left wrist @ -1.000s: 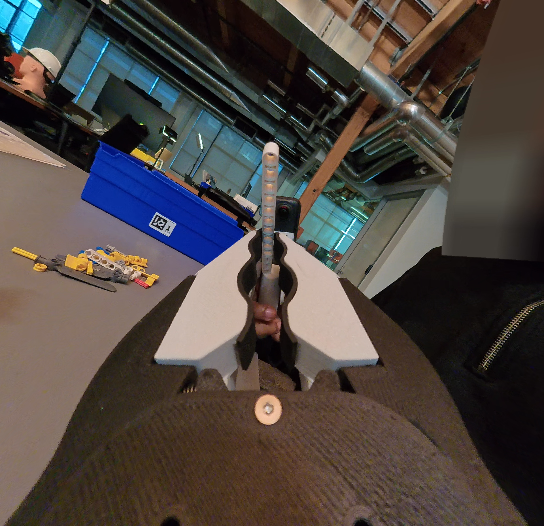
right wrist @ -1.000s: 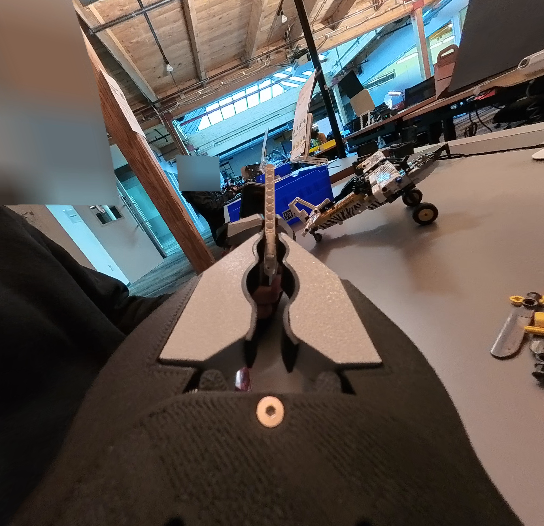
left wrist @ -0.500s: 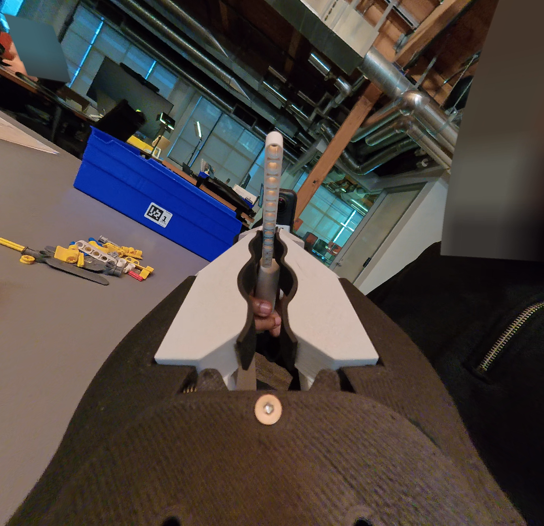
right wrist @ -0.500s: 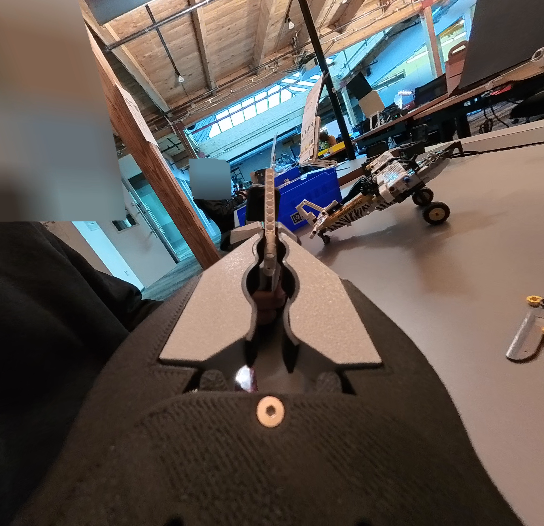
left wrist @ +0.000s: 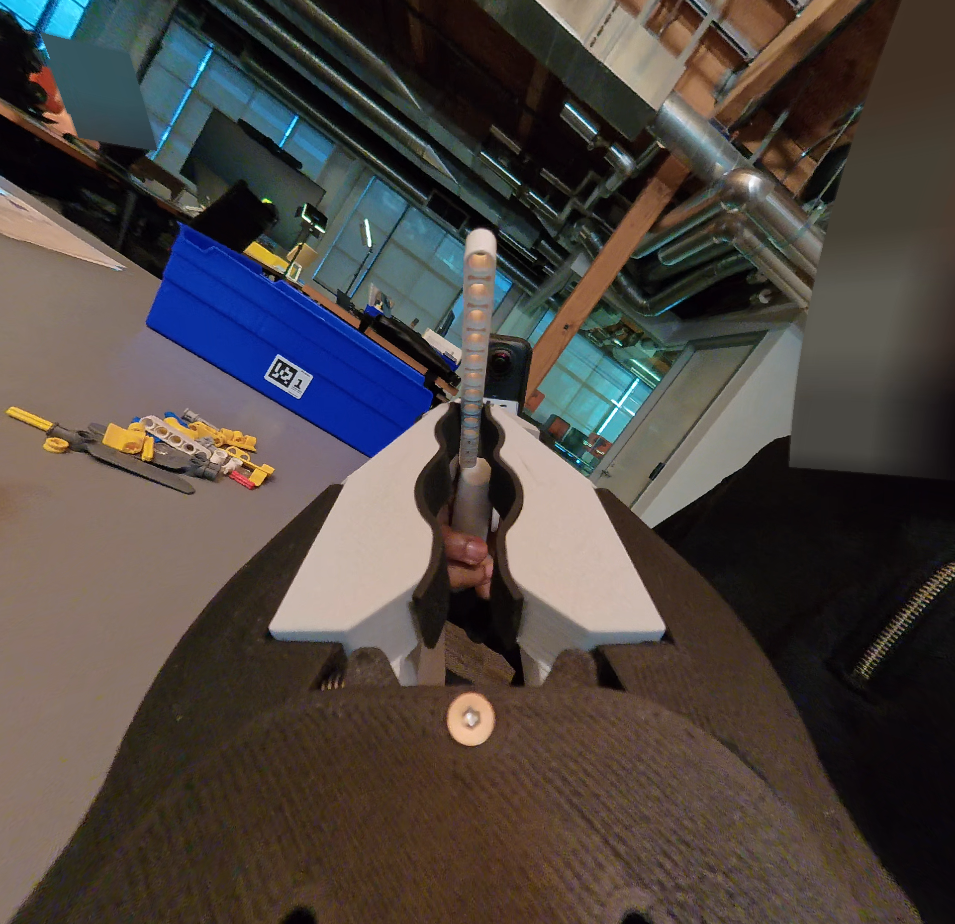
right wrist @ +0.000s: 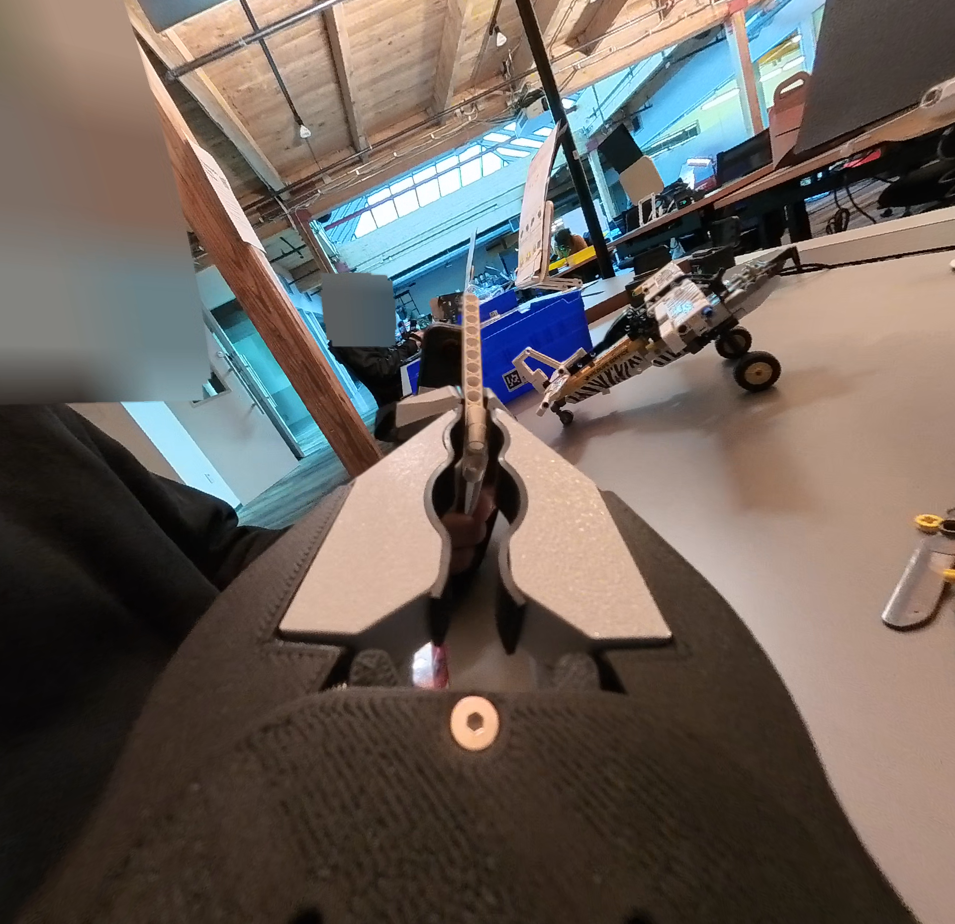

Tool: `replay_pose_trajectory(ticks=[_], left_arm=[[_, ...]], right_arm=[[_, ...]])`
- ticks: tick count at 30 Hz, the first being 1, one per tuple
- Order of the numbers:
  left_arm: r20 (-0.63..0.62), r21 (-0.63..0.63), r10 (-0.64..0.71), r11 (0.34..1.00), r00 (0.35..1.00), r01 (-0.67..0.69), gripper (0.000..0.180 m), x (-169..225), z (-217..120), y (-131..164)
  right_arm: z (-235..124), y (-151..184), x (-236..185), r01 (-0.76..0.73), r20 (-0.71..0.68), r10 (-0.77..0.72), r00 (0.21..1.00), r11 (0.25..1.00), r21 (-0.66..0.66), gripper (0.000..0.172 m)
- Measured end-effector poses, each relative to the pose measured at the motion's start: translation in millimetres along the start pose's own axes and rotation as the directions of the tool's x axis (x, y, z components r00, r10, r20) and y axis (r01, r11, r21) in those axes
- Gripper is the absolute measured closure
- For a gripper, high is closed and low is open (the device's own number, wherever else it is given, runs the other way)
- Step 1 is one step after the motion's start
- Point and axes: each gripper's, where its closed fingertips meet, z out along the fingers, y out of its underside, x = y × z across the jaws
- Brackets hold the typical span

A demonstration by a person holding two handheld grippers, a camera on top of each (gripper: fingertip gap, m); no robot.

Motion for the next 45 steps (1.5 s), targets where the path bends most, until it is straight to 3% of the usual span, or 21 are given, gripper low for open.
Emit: replay_pose_trajectory(ticks=[5,11,14,20,23,24,27,30,31,32,35,37,38,45], left_arm=[[-0.023,0.029,-0.069,0.997,0.997,0.069,0.178,2,0,0],[-0.001,0.011,-0.084,0.996,0.996,0.084,0.177,-1,3,5],[0.003,0.038,-0.103,0.994,0.995,0.103,0.176,0,5,5],[0.025,0.061,-0.099,0.993,0.995,0.097,0.175,1,9,8],[-0.01,-0.062,-0.015,0.998,1.0,0.015,0.176,19,18,30],[0.024,-0.072,0.022,0.997,0.999,-0.02,0.176,19,20,35],[0.059,-0.032,-0.042,0.998,0.997,0.044,0.177,9,16,27],[0.079,-0.039,-0.013,0.999,0.997,0.016,0.177,4,11,22],[0.08,-0.036,-0.009,0.999,0.997,0.012,0.177,3,8,19],[0.077,-0.038,-0.016,0.999,0.997,0.019,0.177,3,5,17],[0.074,-0.057,-0.034,0.998,0.997,0.038,0.178,-1,-1,14],[0.057,-0.088,-0.045,0.995,0.997,0.05,0.178,0,-1,16],[0.053,-0.096,-0.044,0.994,0.998,0.049,0.178,0,-2,17],[0.043,-0.091,-0.077,0.993,0.996,0.081,0.178,0,-1,17]], right_arm=[[-3,0,-2,0.044,0.013,-0.044,0.999,0.999,-0.021,0.167],[-9,1,-2,-0.038,0.048,0.04,0.998,0.998,-0.055,0.167],[-8,-6,-1,-0.147,0.087,0.145,0.986,0.989,0.025,0.168],[-15,-18,1,-0.22,0.115,0.203,0.972,0.963,0.155,0.169],[-51,-49,41,-0.346,0.111,0.329,0.938,0.859,0.377,0.172],[-58,-54,44,-0.32,0.102,0.304,0.947,0.869,0.377,0.172],[-28,-32,9,-0.106,0.055,0.097,0.994,0.977,0.185,0.172],[-10,-11,1,0.029,0.003,-0.029,1.0,0.999,0.045,0.172],[-11,-10,3,0.056,-0.01,-0.056,0.998,0.998,0.022,0.16],[-12,-7,5,0.064,-0.015,-0.064,0.998,0.998,-0.012,0.149],[-15,5,4,-0.006,0.039,0.011,0.999,0.993,-0.119,0.138],[-15,11,-1,-0.04,0.078,0.052,0.996,0.987,-0.156,0.151],[-15,10,-2,-0.04,0.089,0.054,0.995,0.988,-0.152,0.166],[-13,6,-1,-0.11,0.115,0.122,0.986,0.988,-0.111,0.167]])
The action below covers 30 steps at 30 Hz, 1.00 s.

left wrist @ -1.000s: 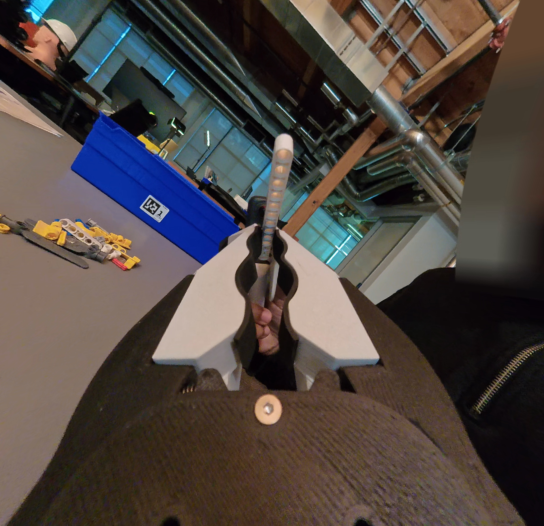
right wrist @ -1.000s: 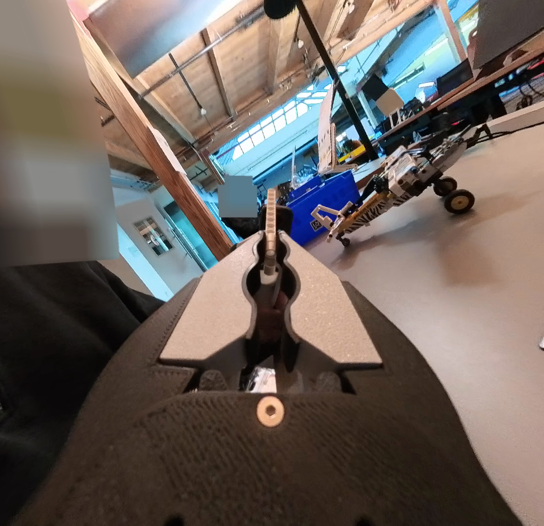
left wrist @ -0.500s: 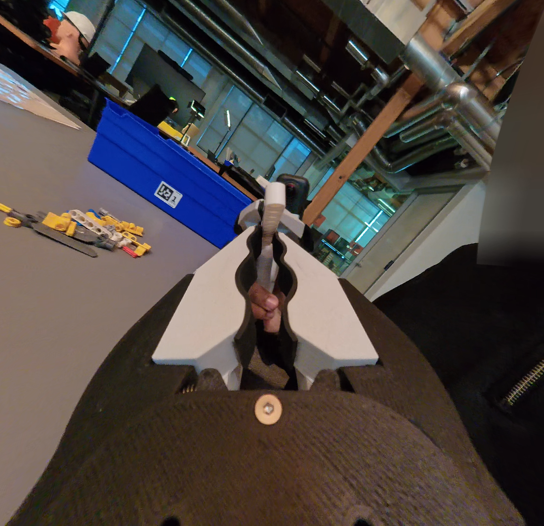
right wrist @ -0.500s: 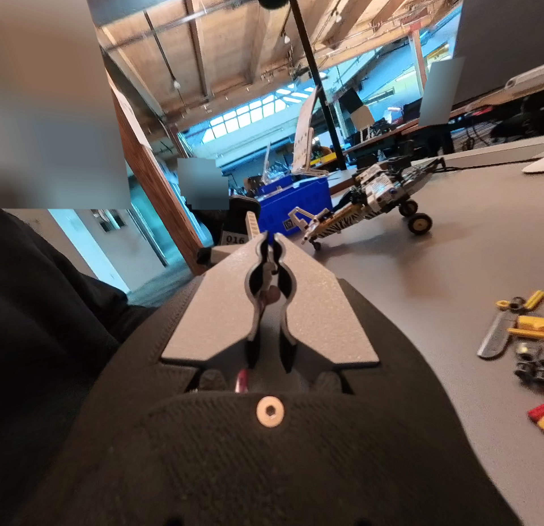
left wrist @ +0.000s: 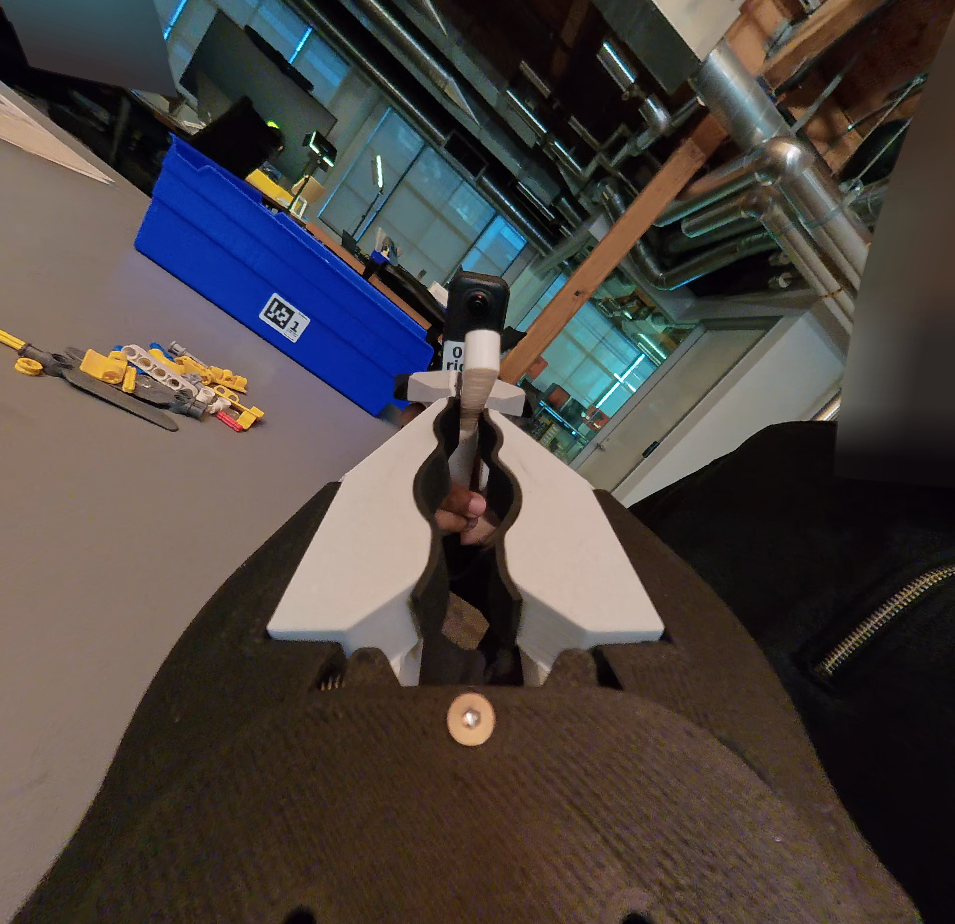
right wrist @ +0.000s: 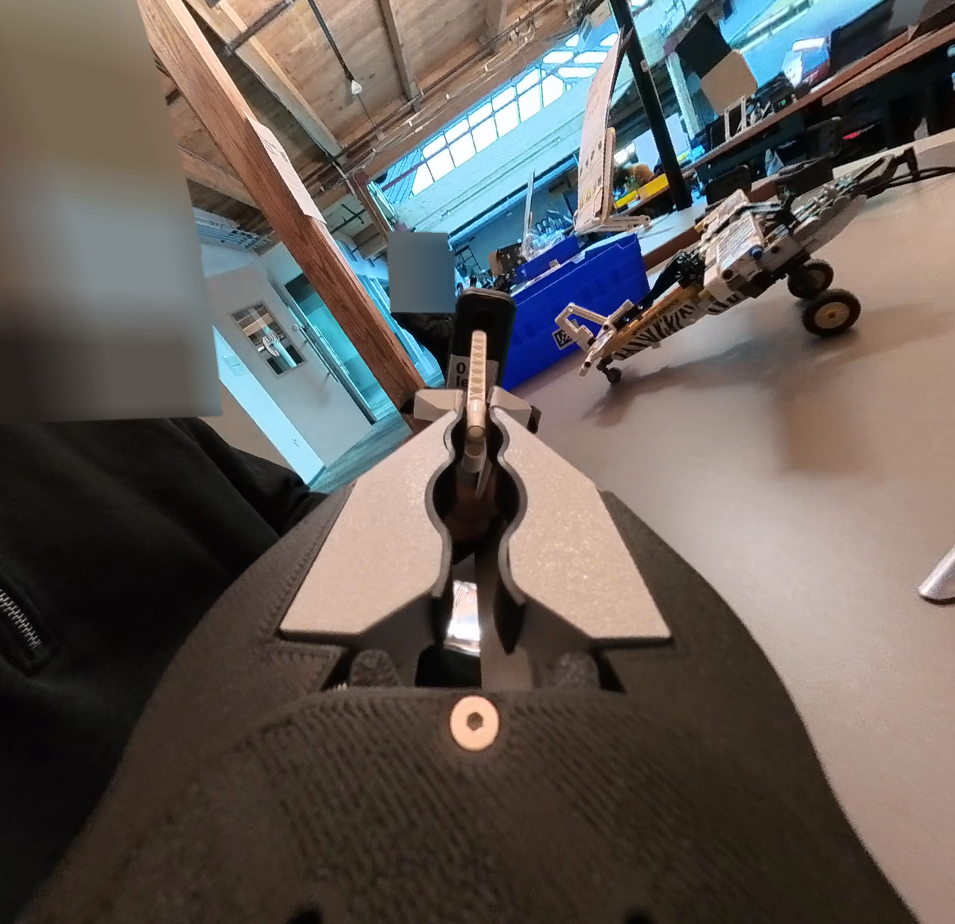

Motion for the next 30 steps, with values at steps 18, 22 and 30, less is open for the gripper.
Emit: replay_pose_trajectory(ticks=[18,22,30], left_arm=[[-0.004,0.016,-0.053,0.998,0.999,0.053,0.176,-3,0,-3],[0.01,-0.007,-0.028,1.0,1.0,0.029,0.176,-3,0,-1],[-0.009,-0.104,0.011,0.994,1.0,-0.012,0.18,3,1,15]], right_arm=[[2,-17,8,-0.213,0.021,0.217,0.976,0.93,0.299,0.168],[2,-19,7,-0.22,0.018,0.226,0.974,0.921,0.322,0.168],[-31,-56,22,-0.301,0.071,0.31,0.948,0.802,0.516,0.167]])
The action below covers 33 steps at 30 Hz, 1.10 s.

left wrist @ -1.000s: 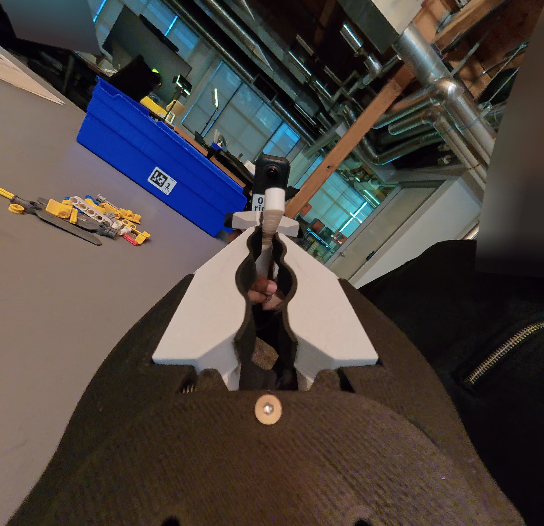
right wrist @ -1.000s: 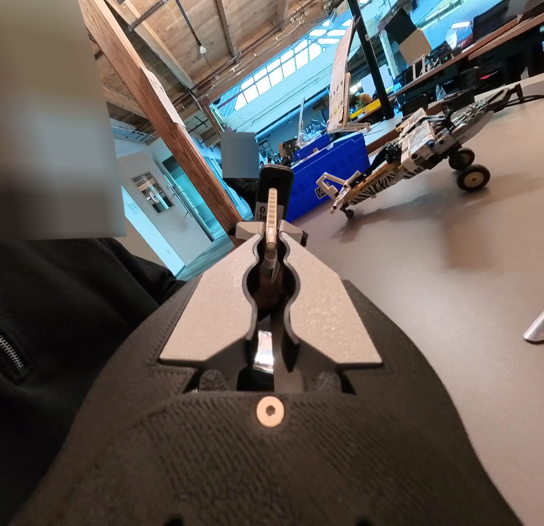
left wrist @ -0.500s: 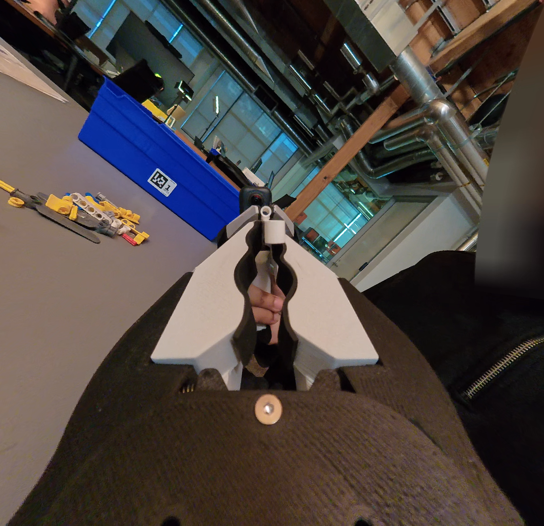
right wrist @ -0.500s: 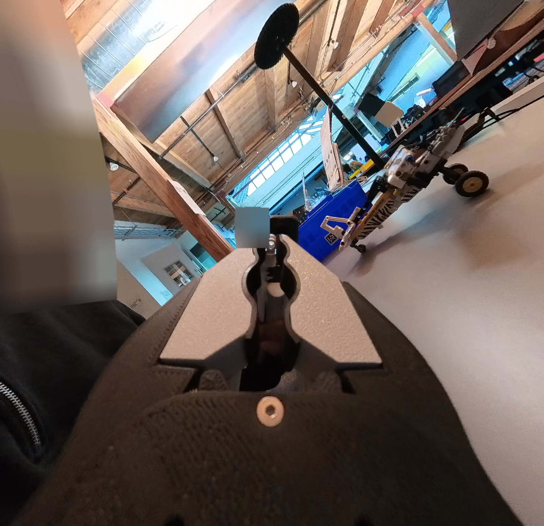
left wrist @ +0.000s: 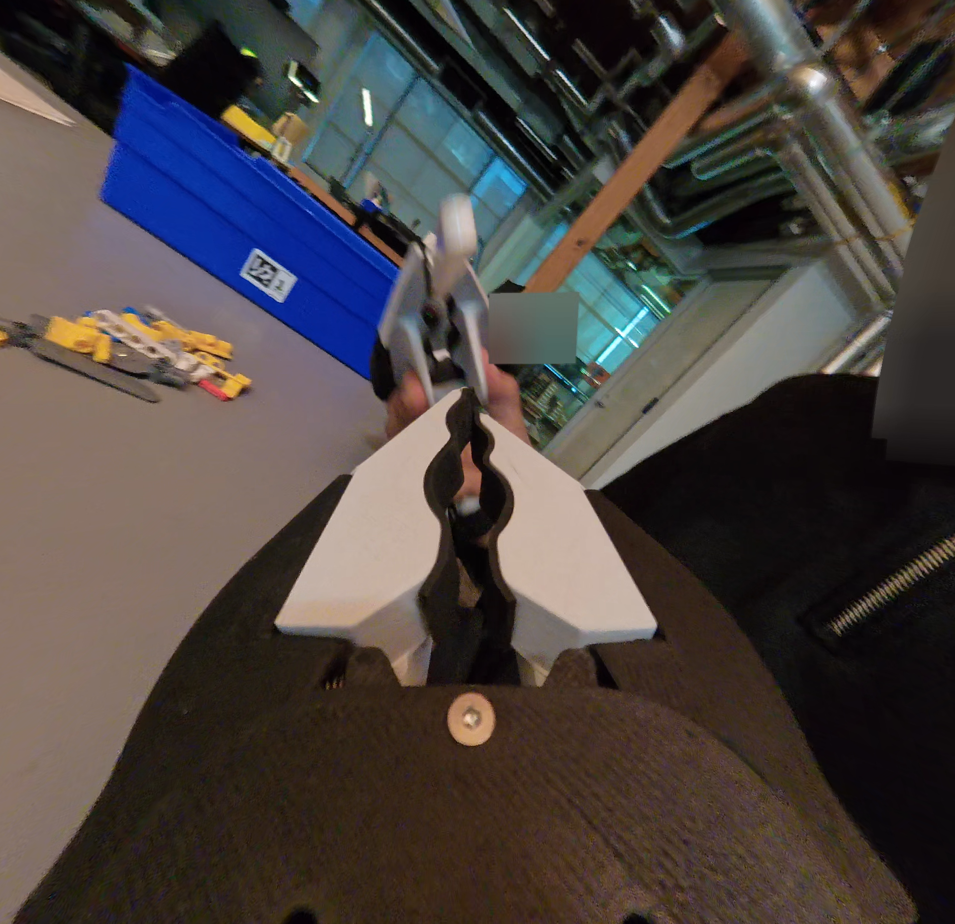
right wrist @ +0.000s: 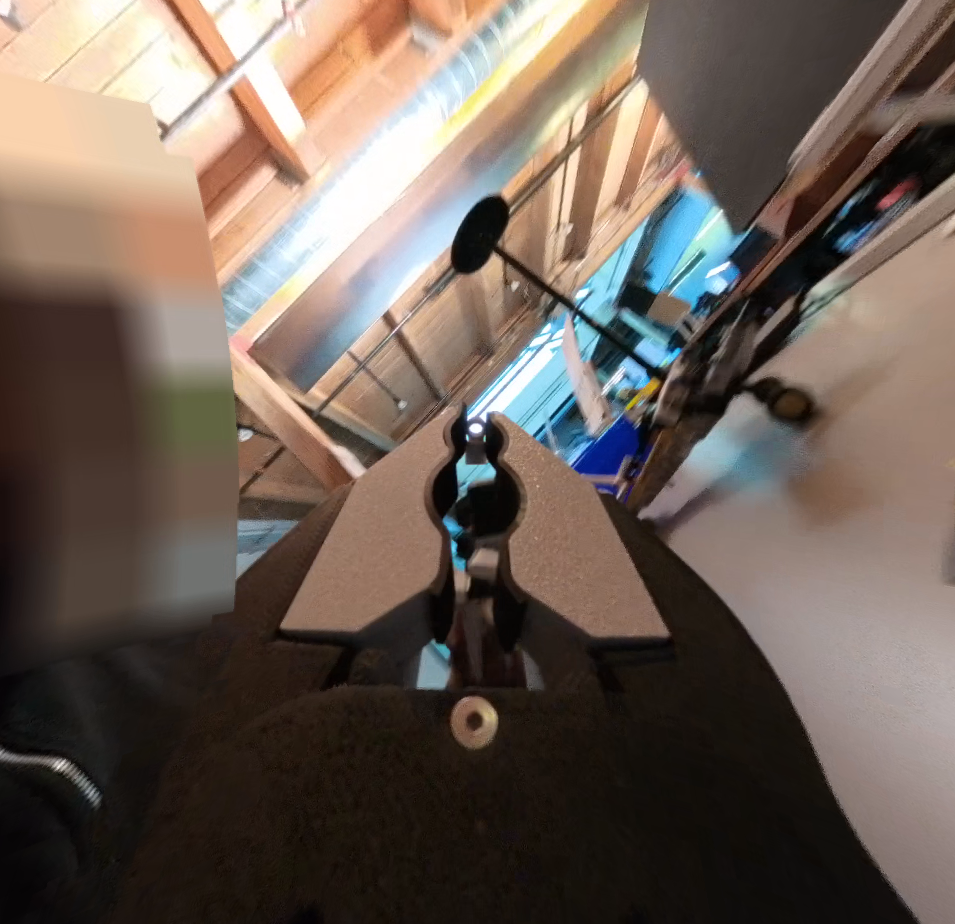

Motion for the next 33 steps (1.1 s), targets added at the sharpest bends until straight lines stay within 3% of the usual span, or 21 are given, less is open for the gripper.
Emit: replay_pose_trajectory(ticks=[3,7,10,11,12,14,15,20,24,29,31,33], left_arm=[[-0.004,0.051,-0.004,0.999,1.0,0.004,0.18,0,-2,-7],[0.019,0.182,-0.029,0.983,0.999,0.025,0.18,-8,-11,-26],[0.048,0.186,-0.05,0.982,0.998,0.04,0.142,-10,-2,-22],[0.031,0.197,-0.073,0.978,0.997,0.065,0.138,-9,1,-21],[0.009,0.236,-0.104,0.967,0.994,0.099,0.139,-7,1,-25],[-0.05,0.361,-0.155,0.918,0.987,0.162,0.175,-5,-11,-39],[-0.062,0.374,-0.177,0.908,0.982,0.187,0.177,-7,-14,-40],[-0.02,0.327,-0.149,0.933,0.989,0.148,0.178,-8,-18,-37],[-0.034,0.287,-0.144,0.947,0.989,0.148,0.177,-6,-21,-38],[-0.037,0.294,-0.149,0.943,0.988,0.153,0.177,-6,-20,-37],[-0.035,0.278,-0.145,0.949,0.989,0.149,0.177,-5,-16,-34],[-0.026,0.278,-0.139,0.95,0.99,0.141,0.177,-5,-14,-33]], right_arm=[[-7,-21,-2,0.201,-0.079,-0.205,0.976,0.978,-0.058,0.167],[3,8,-8,0.255,-0.053,-0.264,0.963,0.957,-0.136,0.168],[15,33,-7,0.26,-0.039,-0.269,0.962,0.954,-0.15,0.168],[18,43,-5,0.27,-0.043,-0.28,0.959,0.949,-0.161,0.168],[21,52,-4,0.285,-0.047,-0.297,0.954,0.942,-0.18,0.168],[24,64,-1,0.331,-0.06,-0.35,0.935,0.919,-0.214,0.167],[24,66,0,0.348,-0.07,-0.371,0.926,0.91,-0.225,0.167],[18,70,4,0.312,-0.049,-0.338,0.94,0.907,-0.284,0.167],[9,53,5,0.284,-0.058,-0.306,0.95,0.928,-0.242,0.155],[14,74,3,0.244,0.009,-0.26,0.966,0.894,-0.376,0.148],[16,80,1,0.222,0.018,-0.233,0.972,0.9,-0.376,0.166],[16,80,1,0.203,0.008,-0.216,0.976,0.905,-0.373,0.167]])
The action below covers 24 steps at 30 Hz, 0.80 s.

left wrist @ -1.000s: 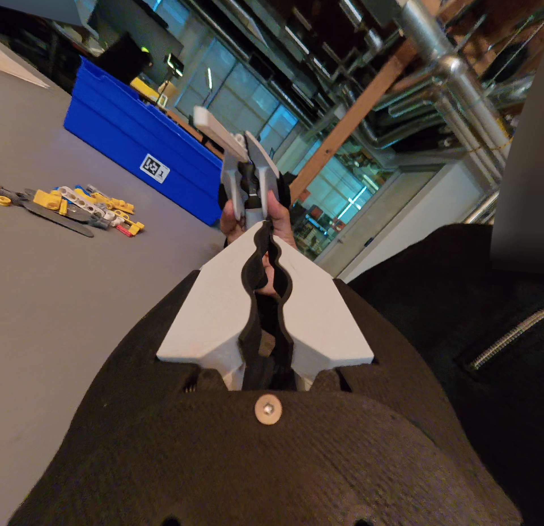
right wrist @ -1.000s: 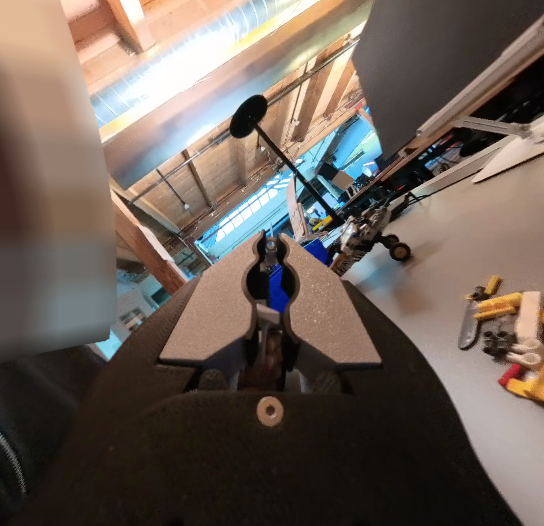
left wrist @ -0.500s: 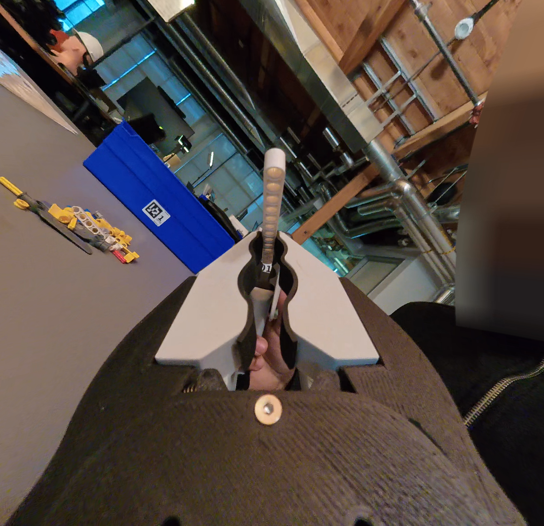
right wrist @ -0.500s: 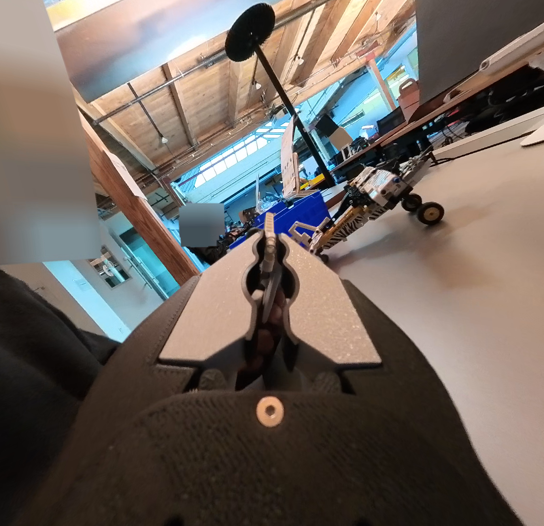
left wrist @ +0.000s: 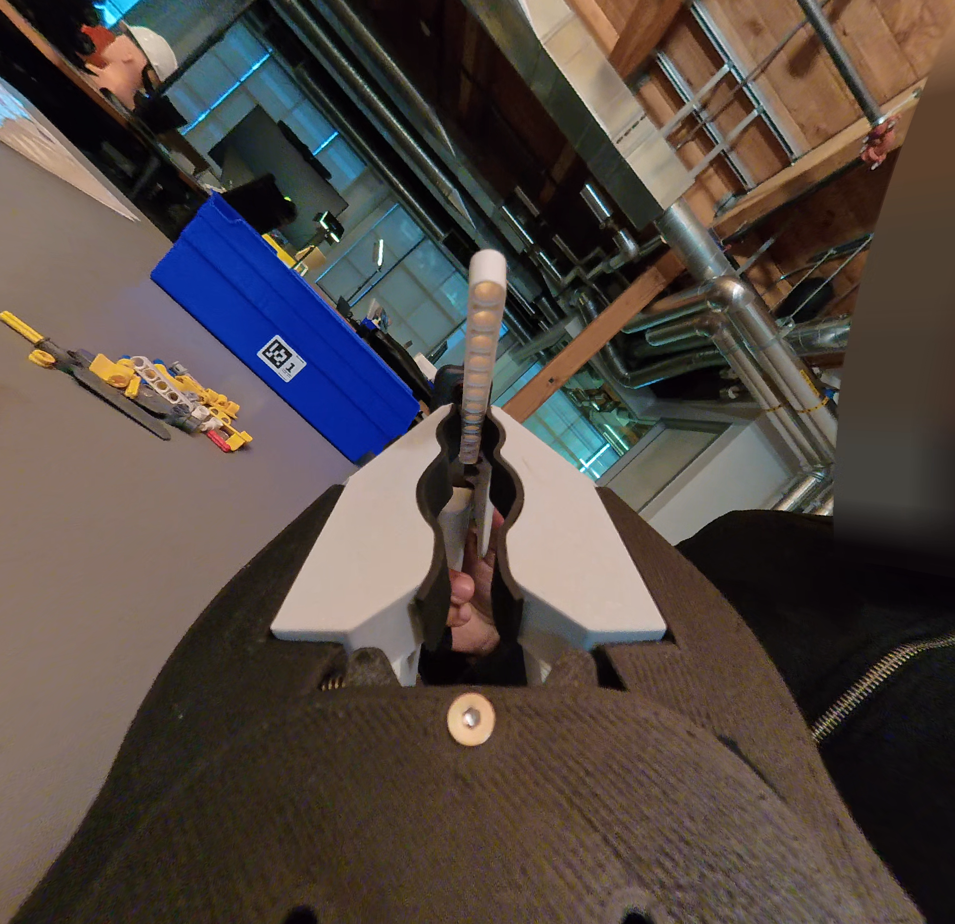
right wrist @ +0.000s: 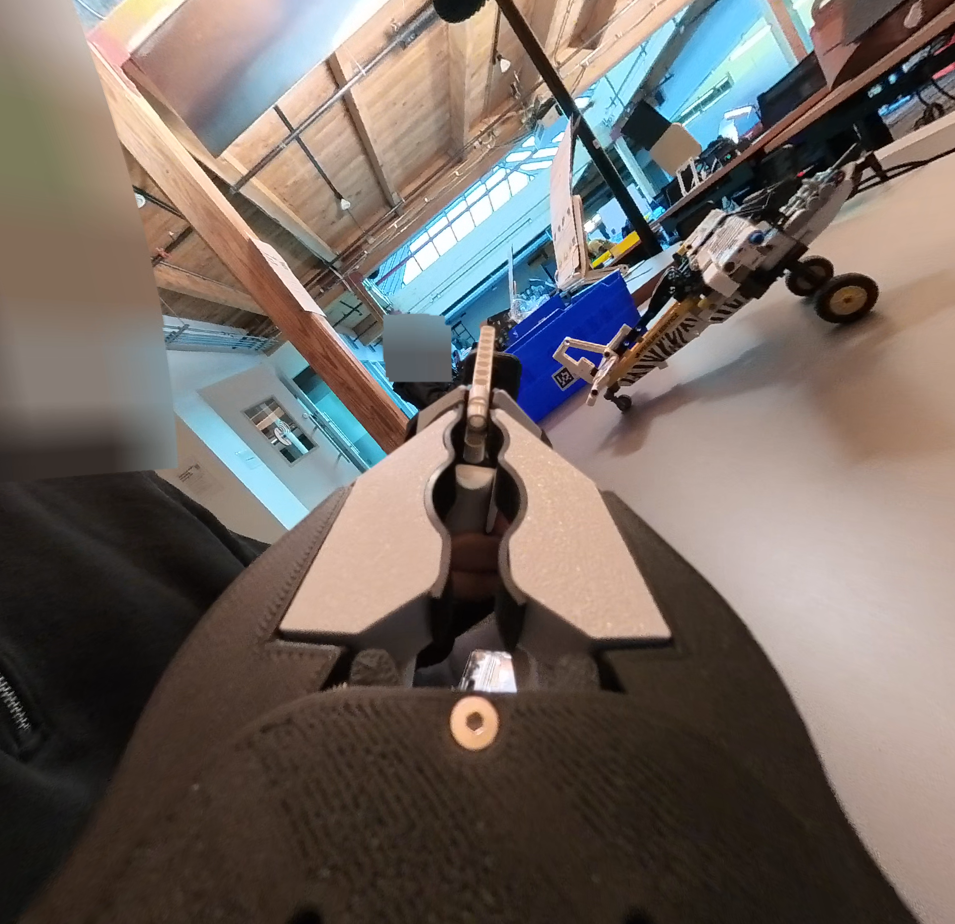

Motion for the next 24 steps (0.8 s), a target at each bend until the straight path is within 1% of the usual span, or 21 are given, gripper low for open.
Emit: replay_pose_trajectory(ticks=[3,7,10,15,18,22,24], left_arm=[[0.009,-0.032,0.032,0.999,0.999,-0.031,0.177,0,1,4],[0.01,-0.071,0.125,0.99,0.992,-0.124,0.175,7,6,9],[0.007,-0.072,0.126,0.99,0.992,-0.125,0.174,8,6,9],[-0.006,0.006,0.094,0.996,0.996,-0.094,0.175,14,9,7],[-0.019,0.023,0.08,0.997,0.997,-0.079,0.174,15,8,6],[-0.007,0.016,0.099,0.995,0.995,-0.099,0.175,15,7,6],[0.018,-0.005,0.133,0.991,0.991,-0.133,0.175,13,7,8]], right_arm=[[-4,0,-1,0.008,0.0,-0.008,1.0,1.0,-0.021,0.167],[-7,-4,-6,-0.049,0.062,0.047,0.997,0.999,0.025,0.168],[-6,-6,-7,-0.062,0.063,0.058,0.996,0.996,0.063,0.168],[-8,-13,-12,-0.077,0.086,0.063,0.994,0.984,0.163,0.168],[-6,-15,-12,-0.101,0.097,0.083,0.992,0.974,0.202,0.168],[-6,-17,-10,-0.167,0.129,0.139,0.982,0.955,0.246,0.168],[-8,-21,-9,-0.191,0.142,0.157,0.977,0.944,0.269,0.169]])
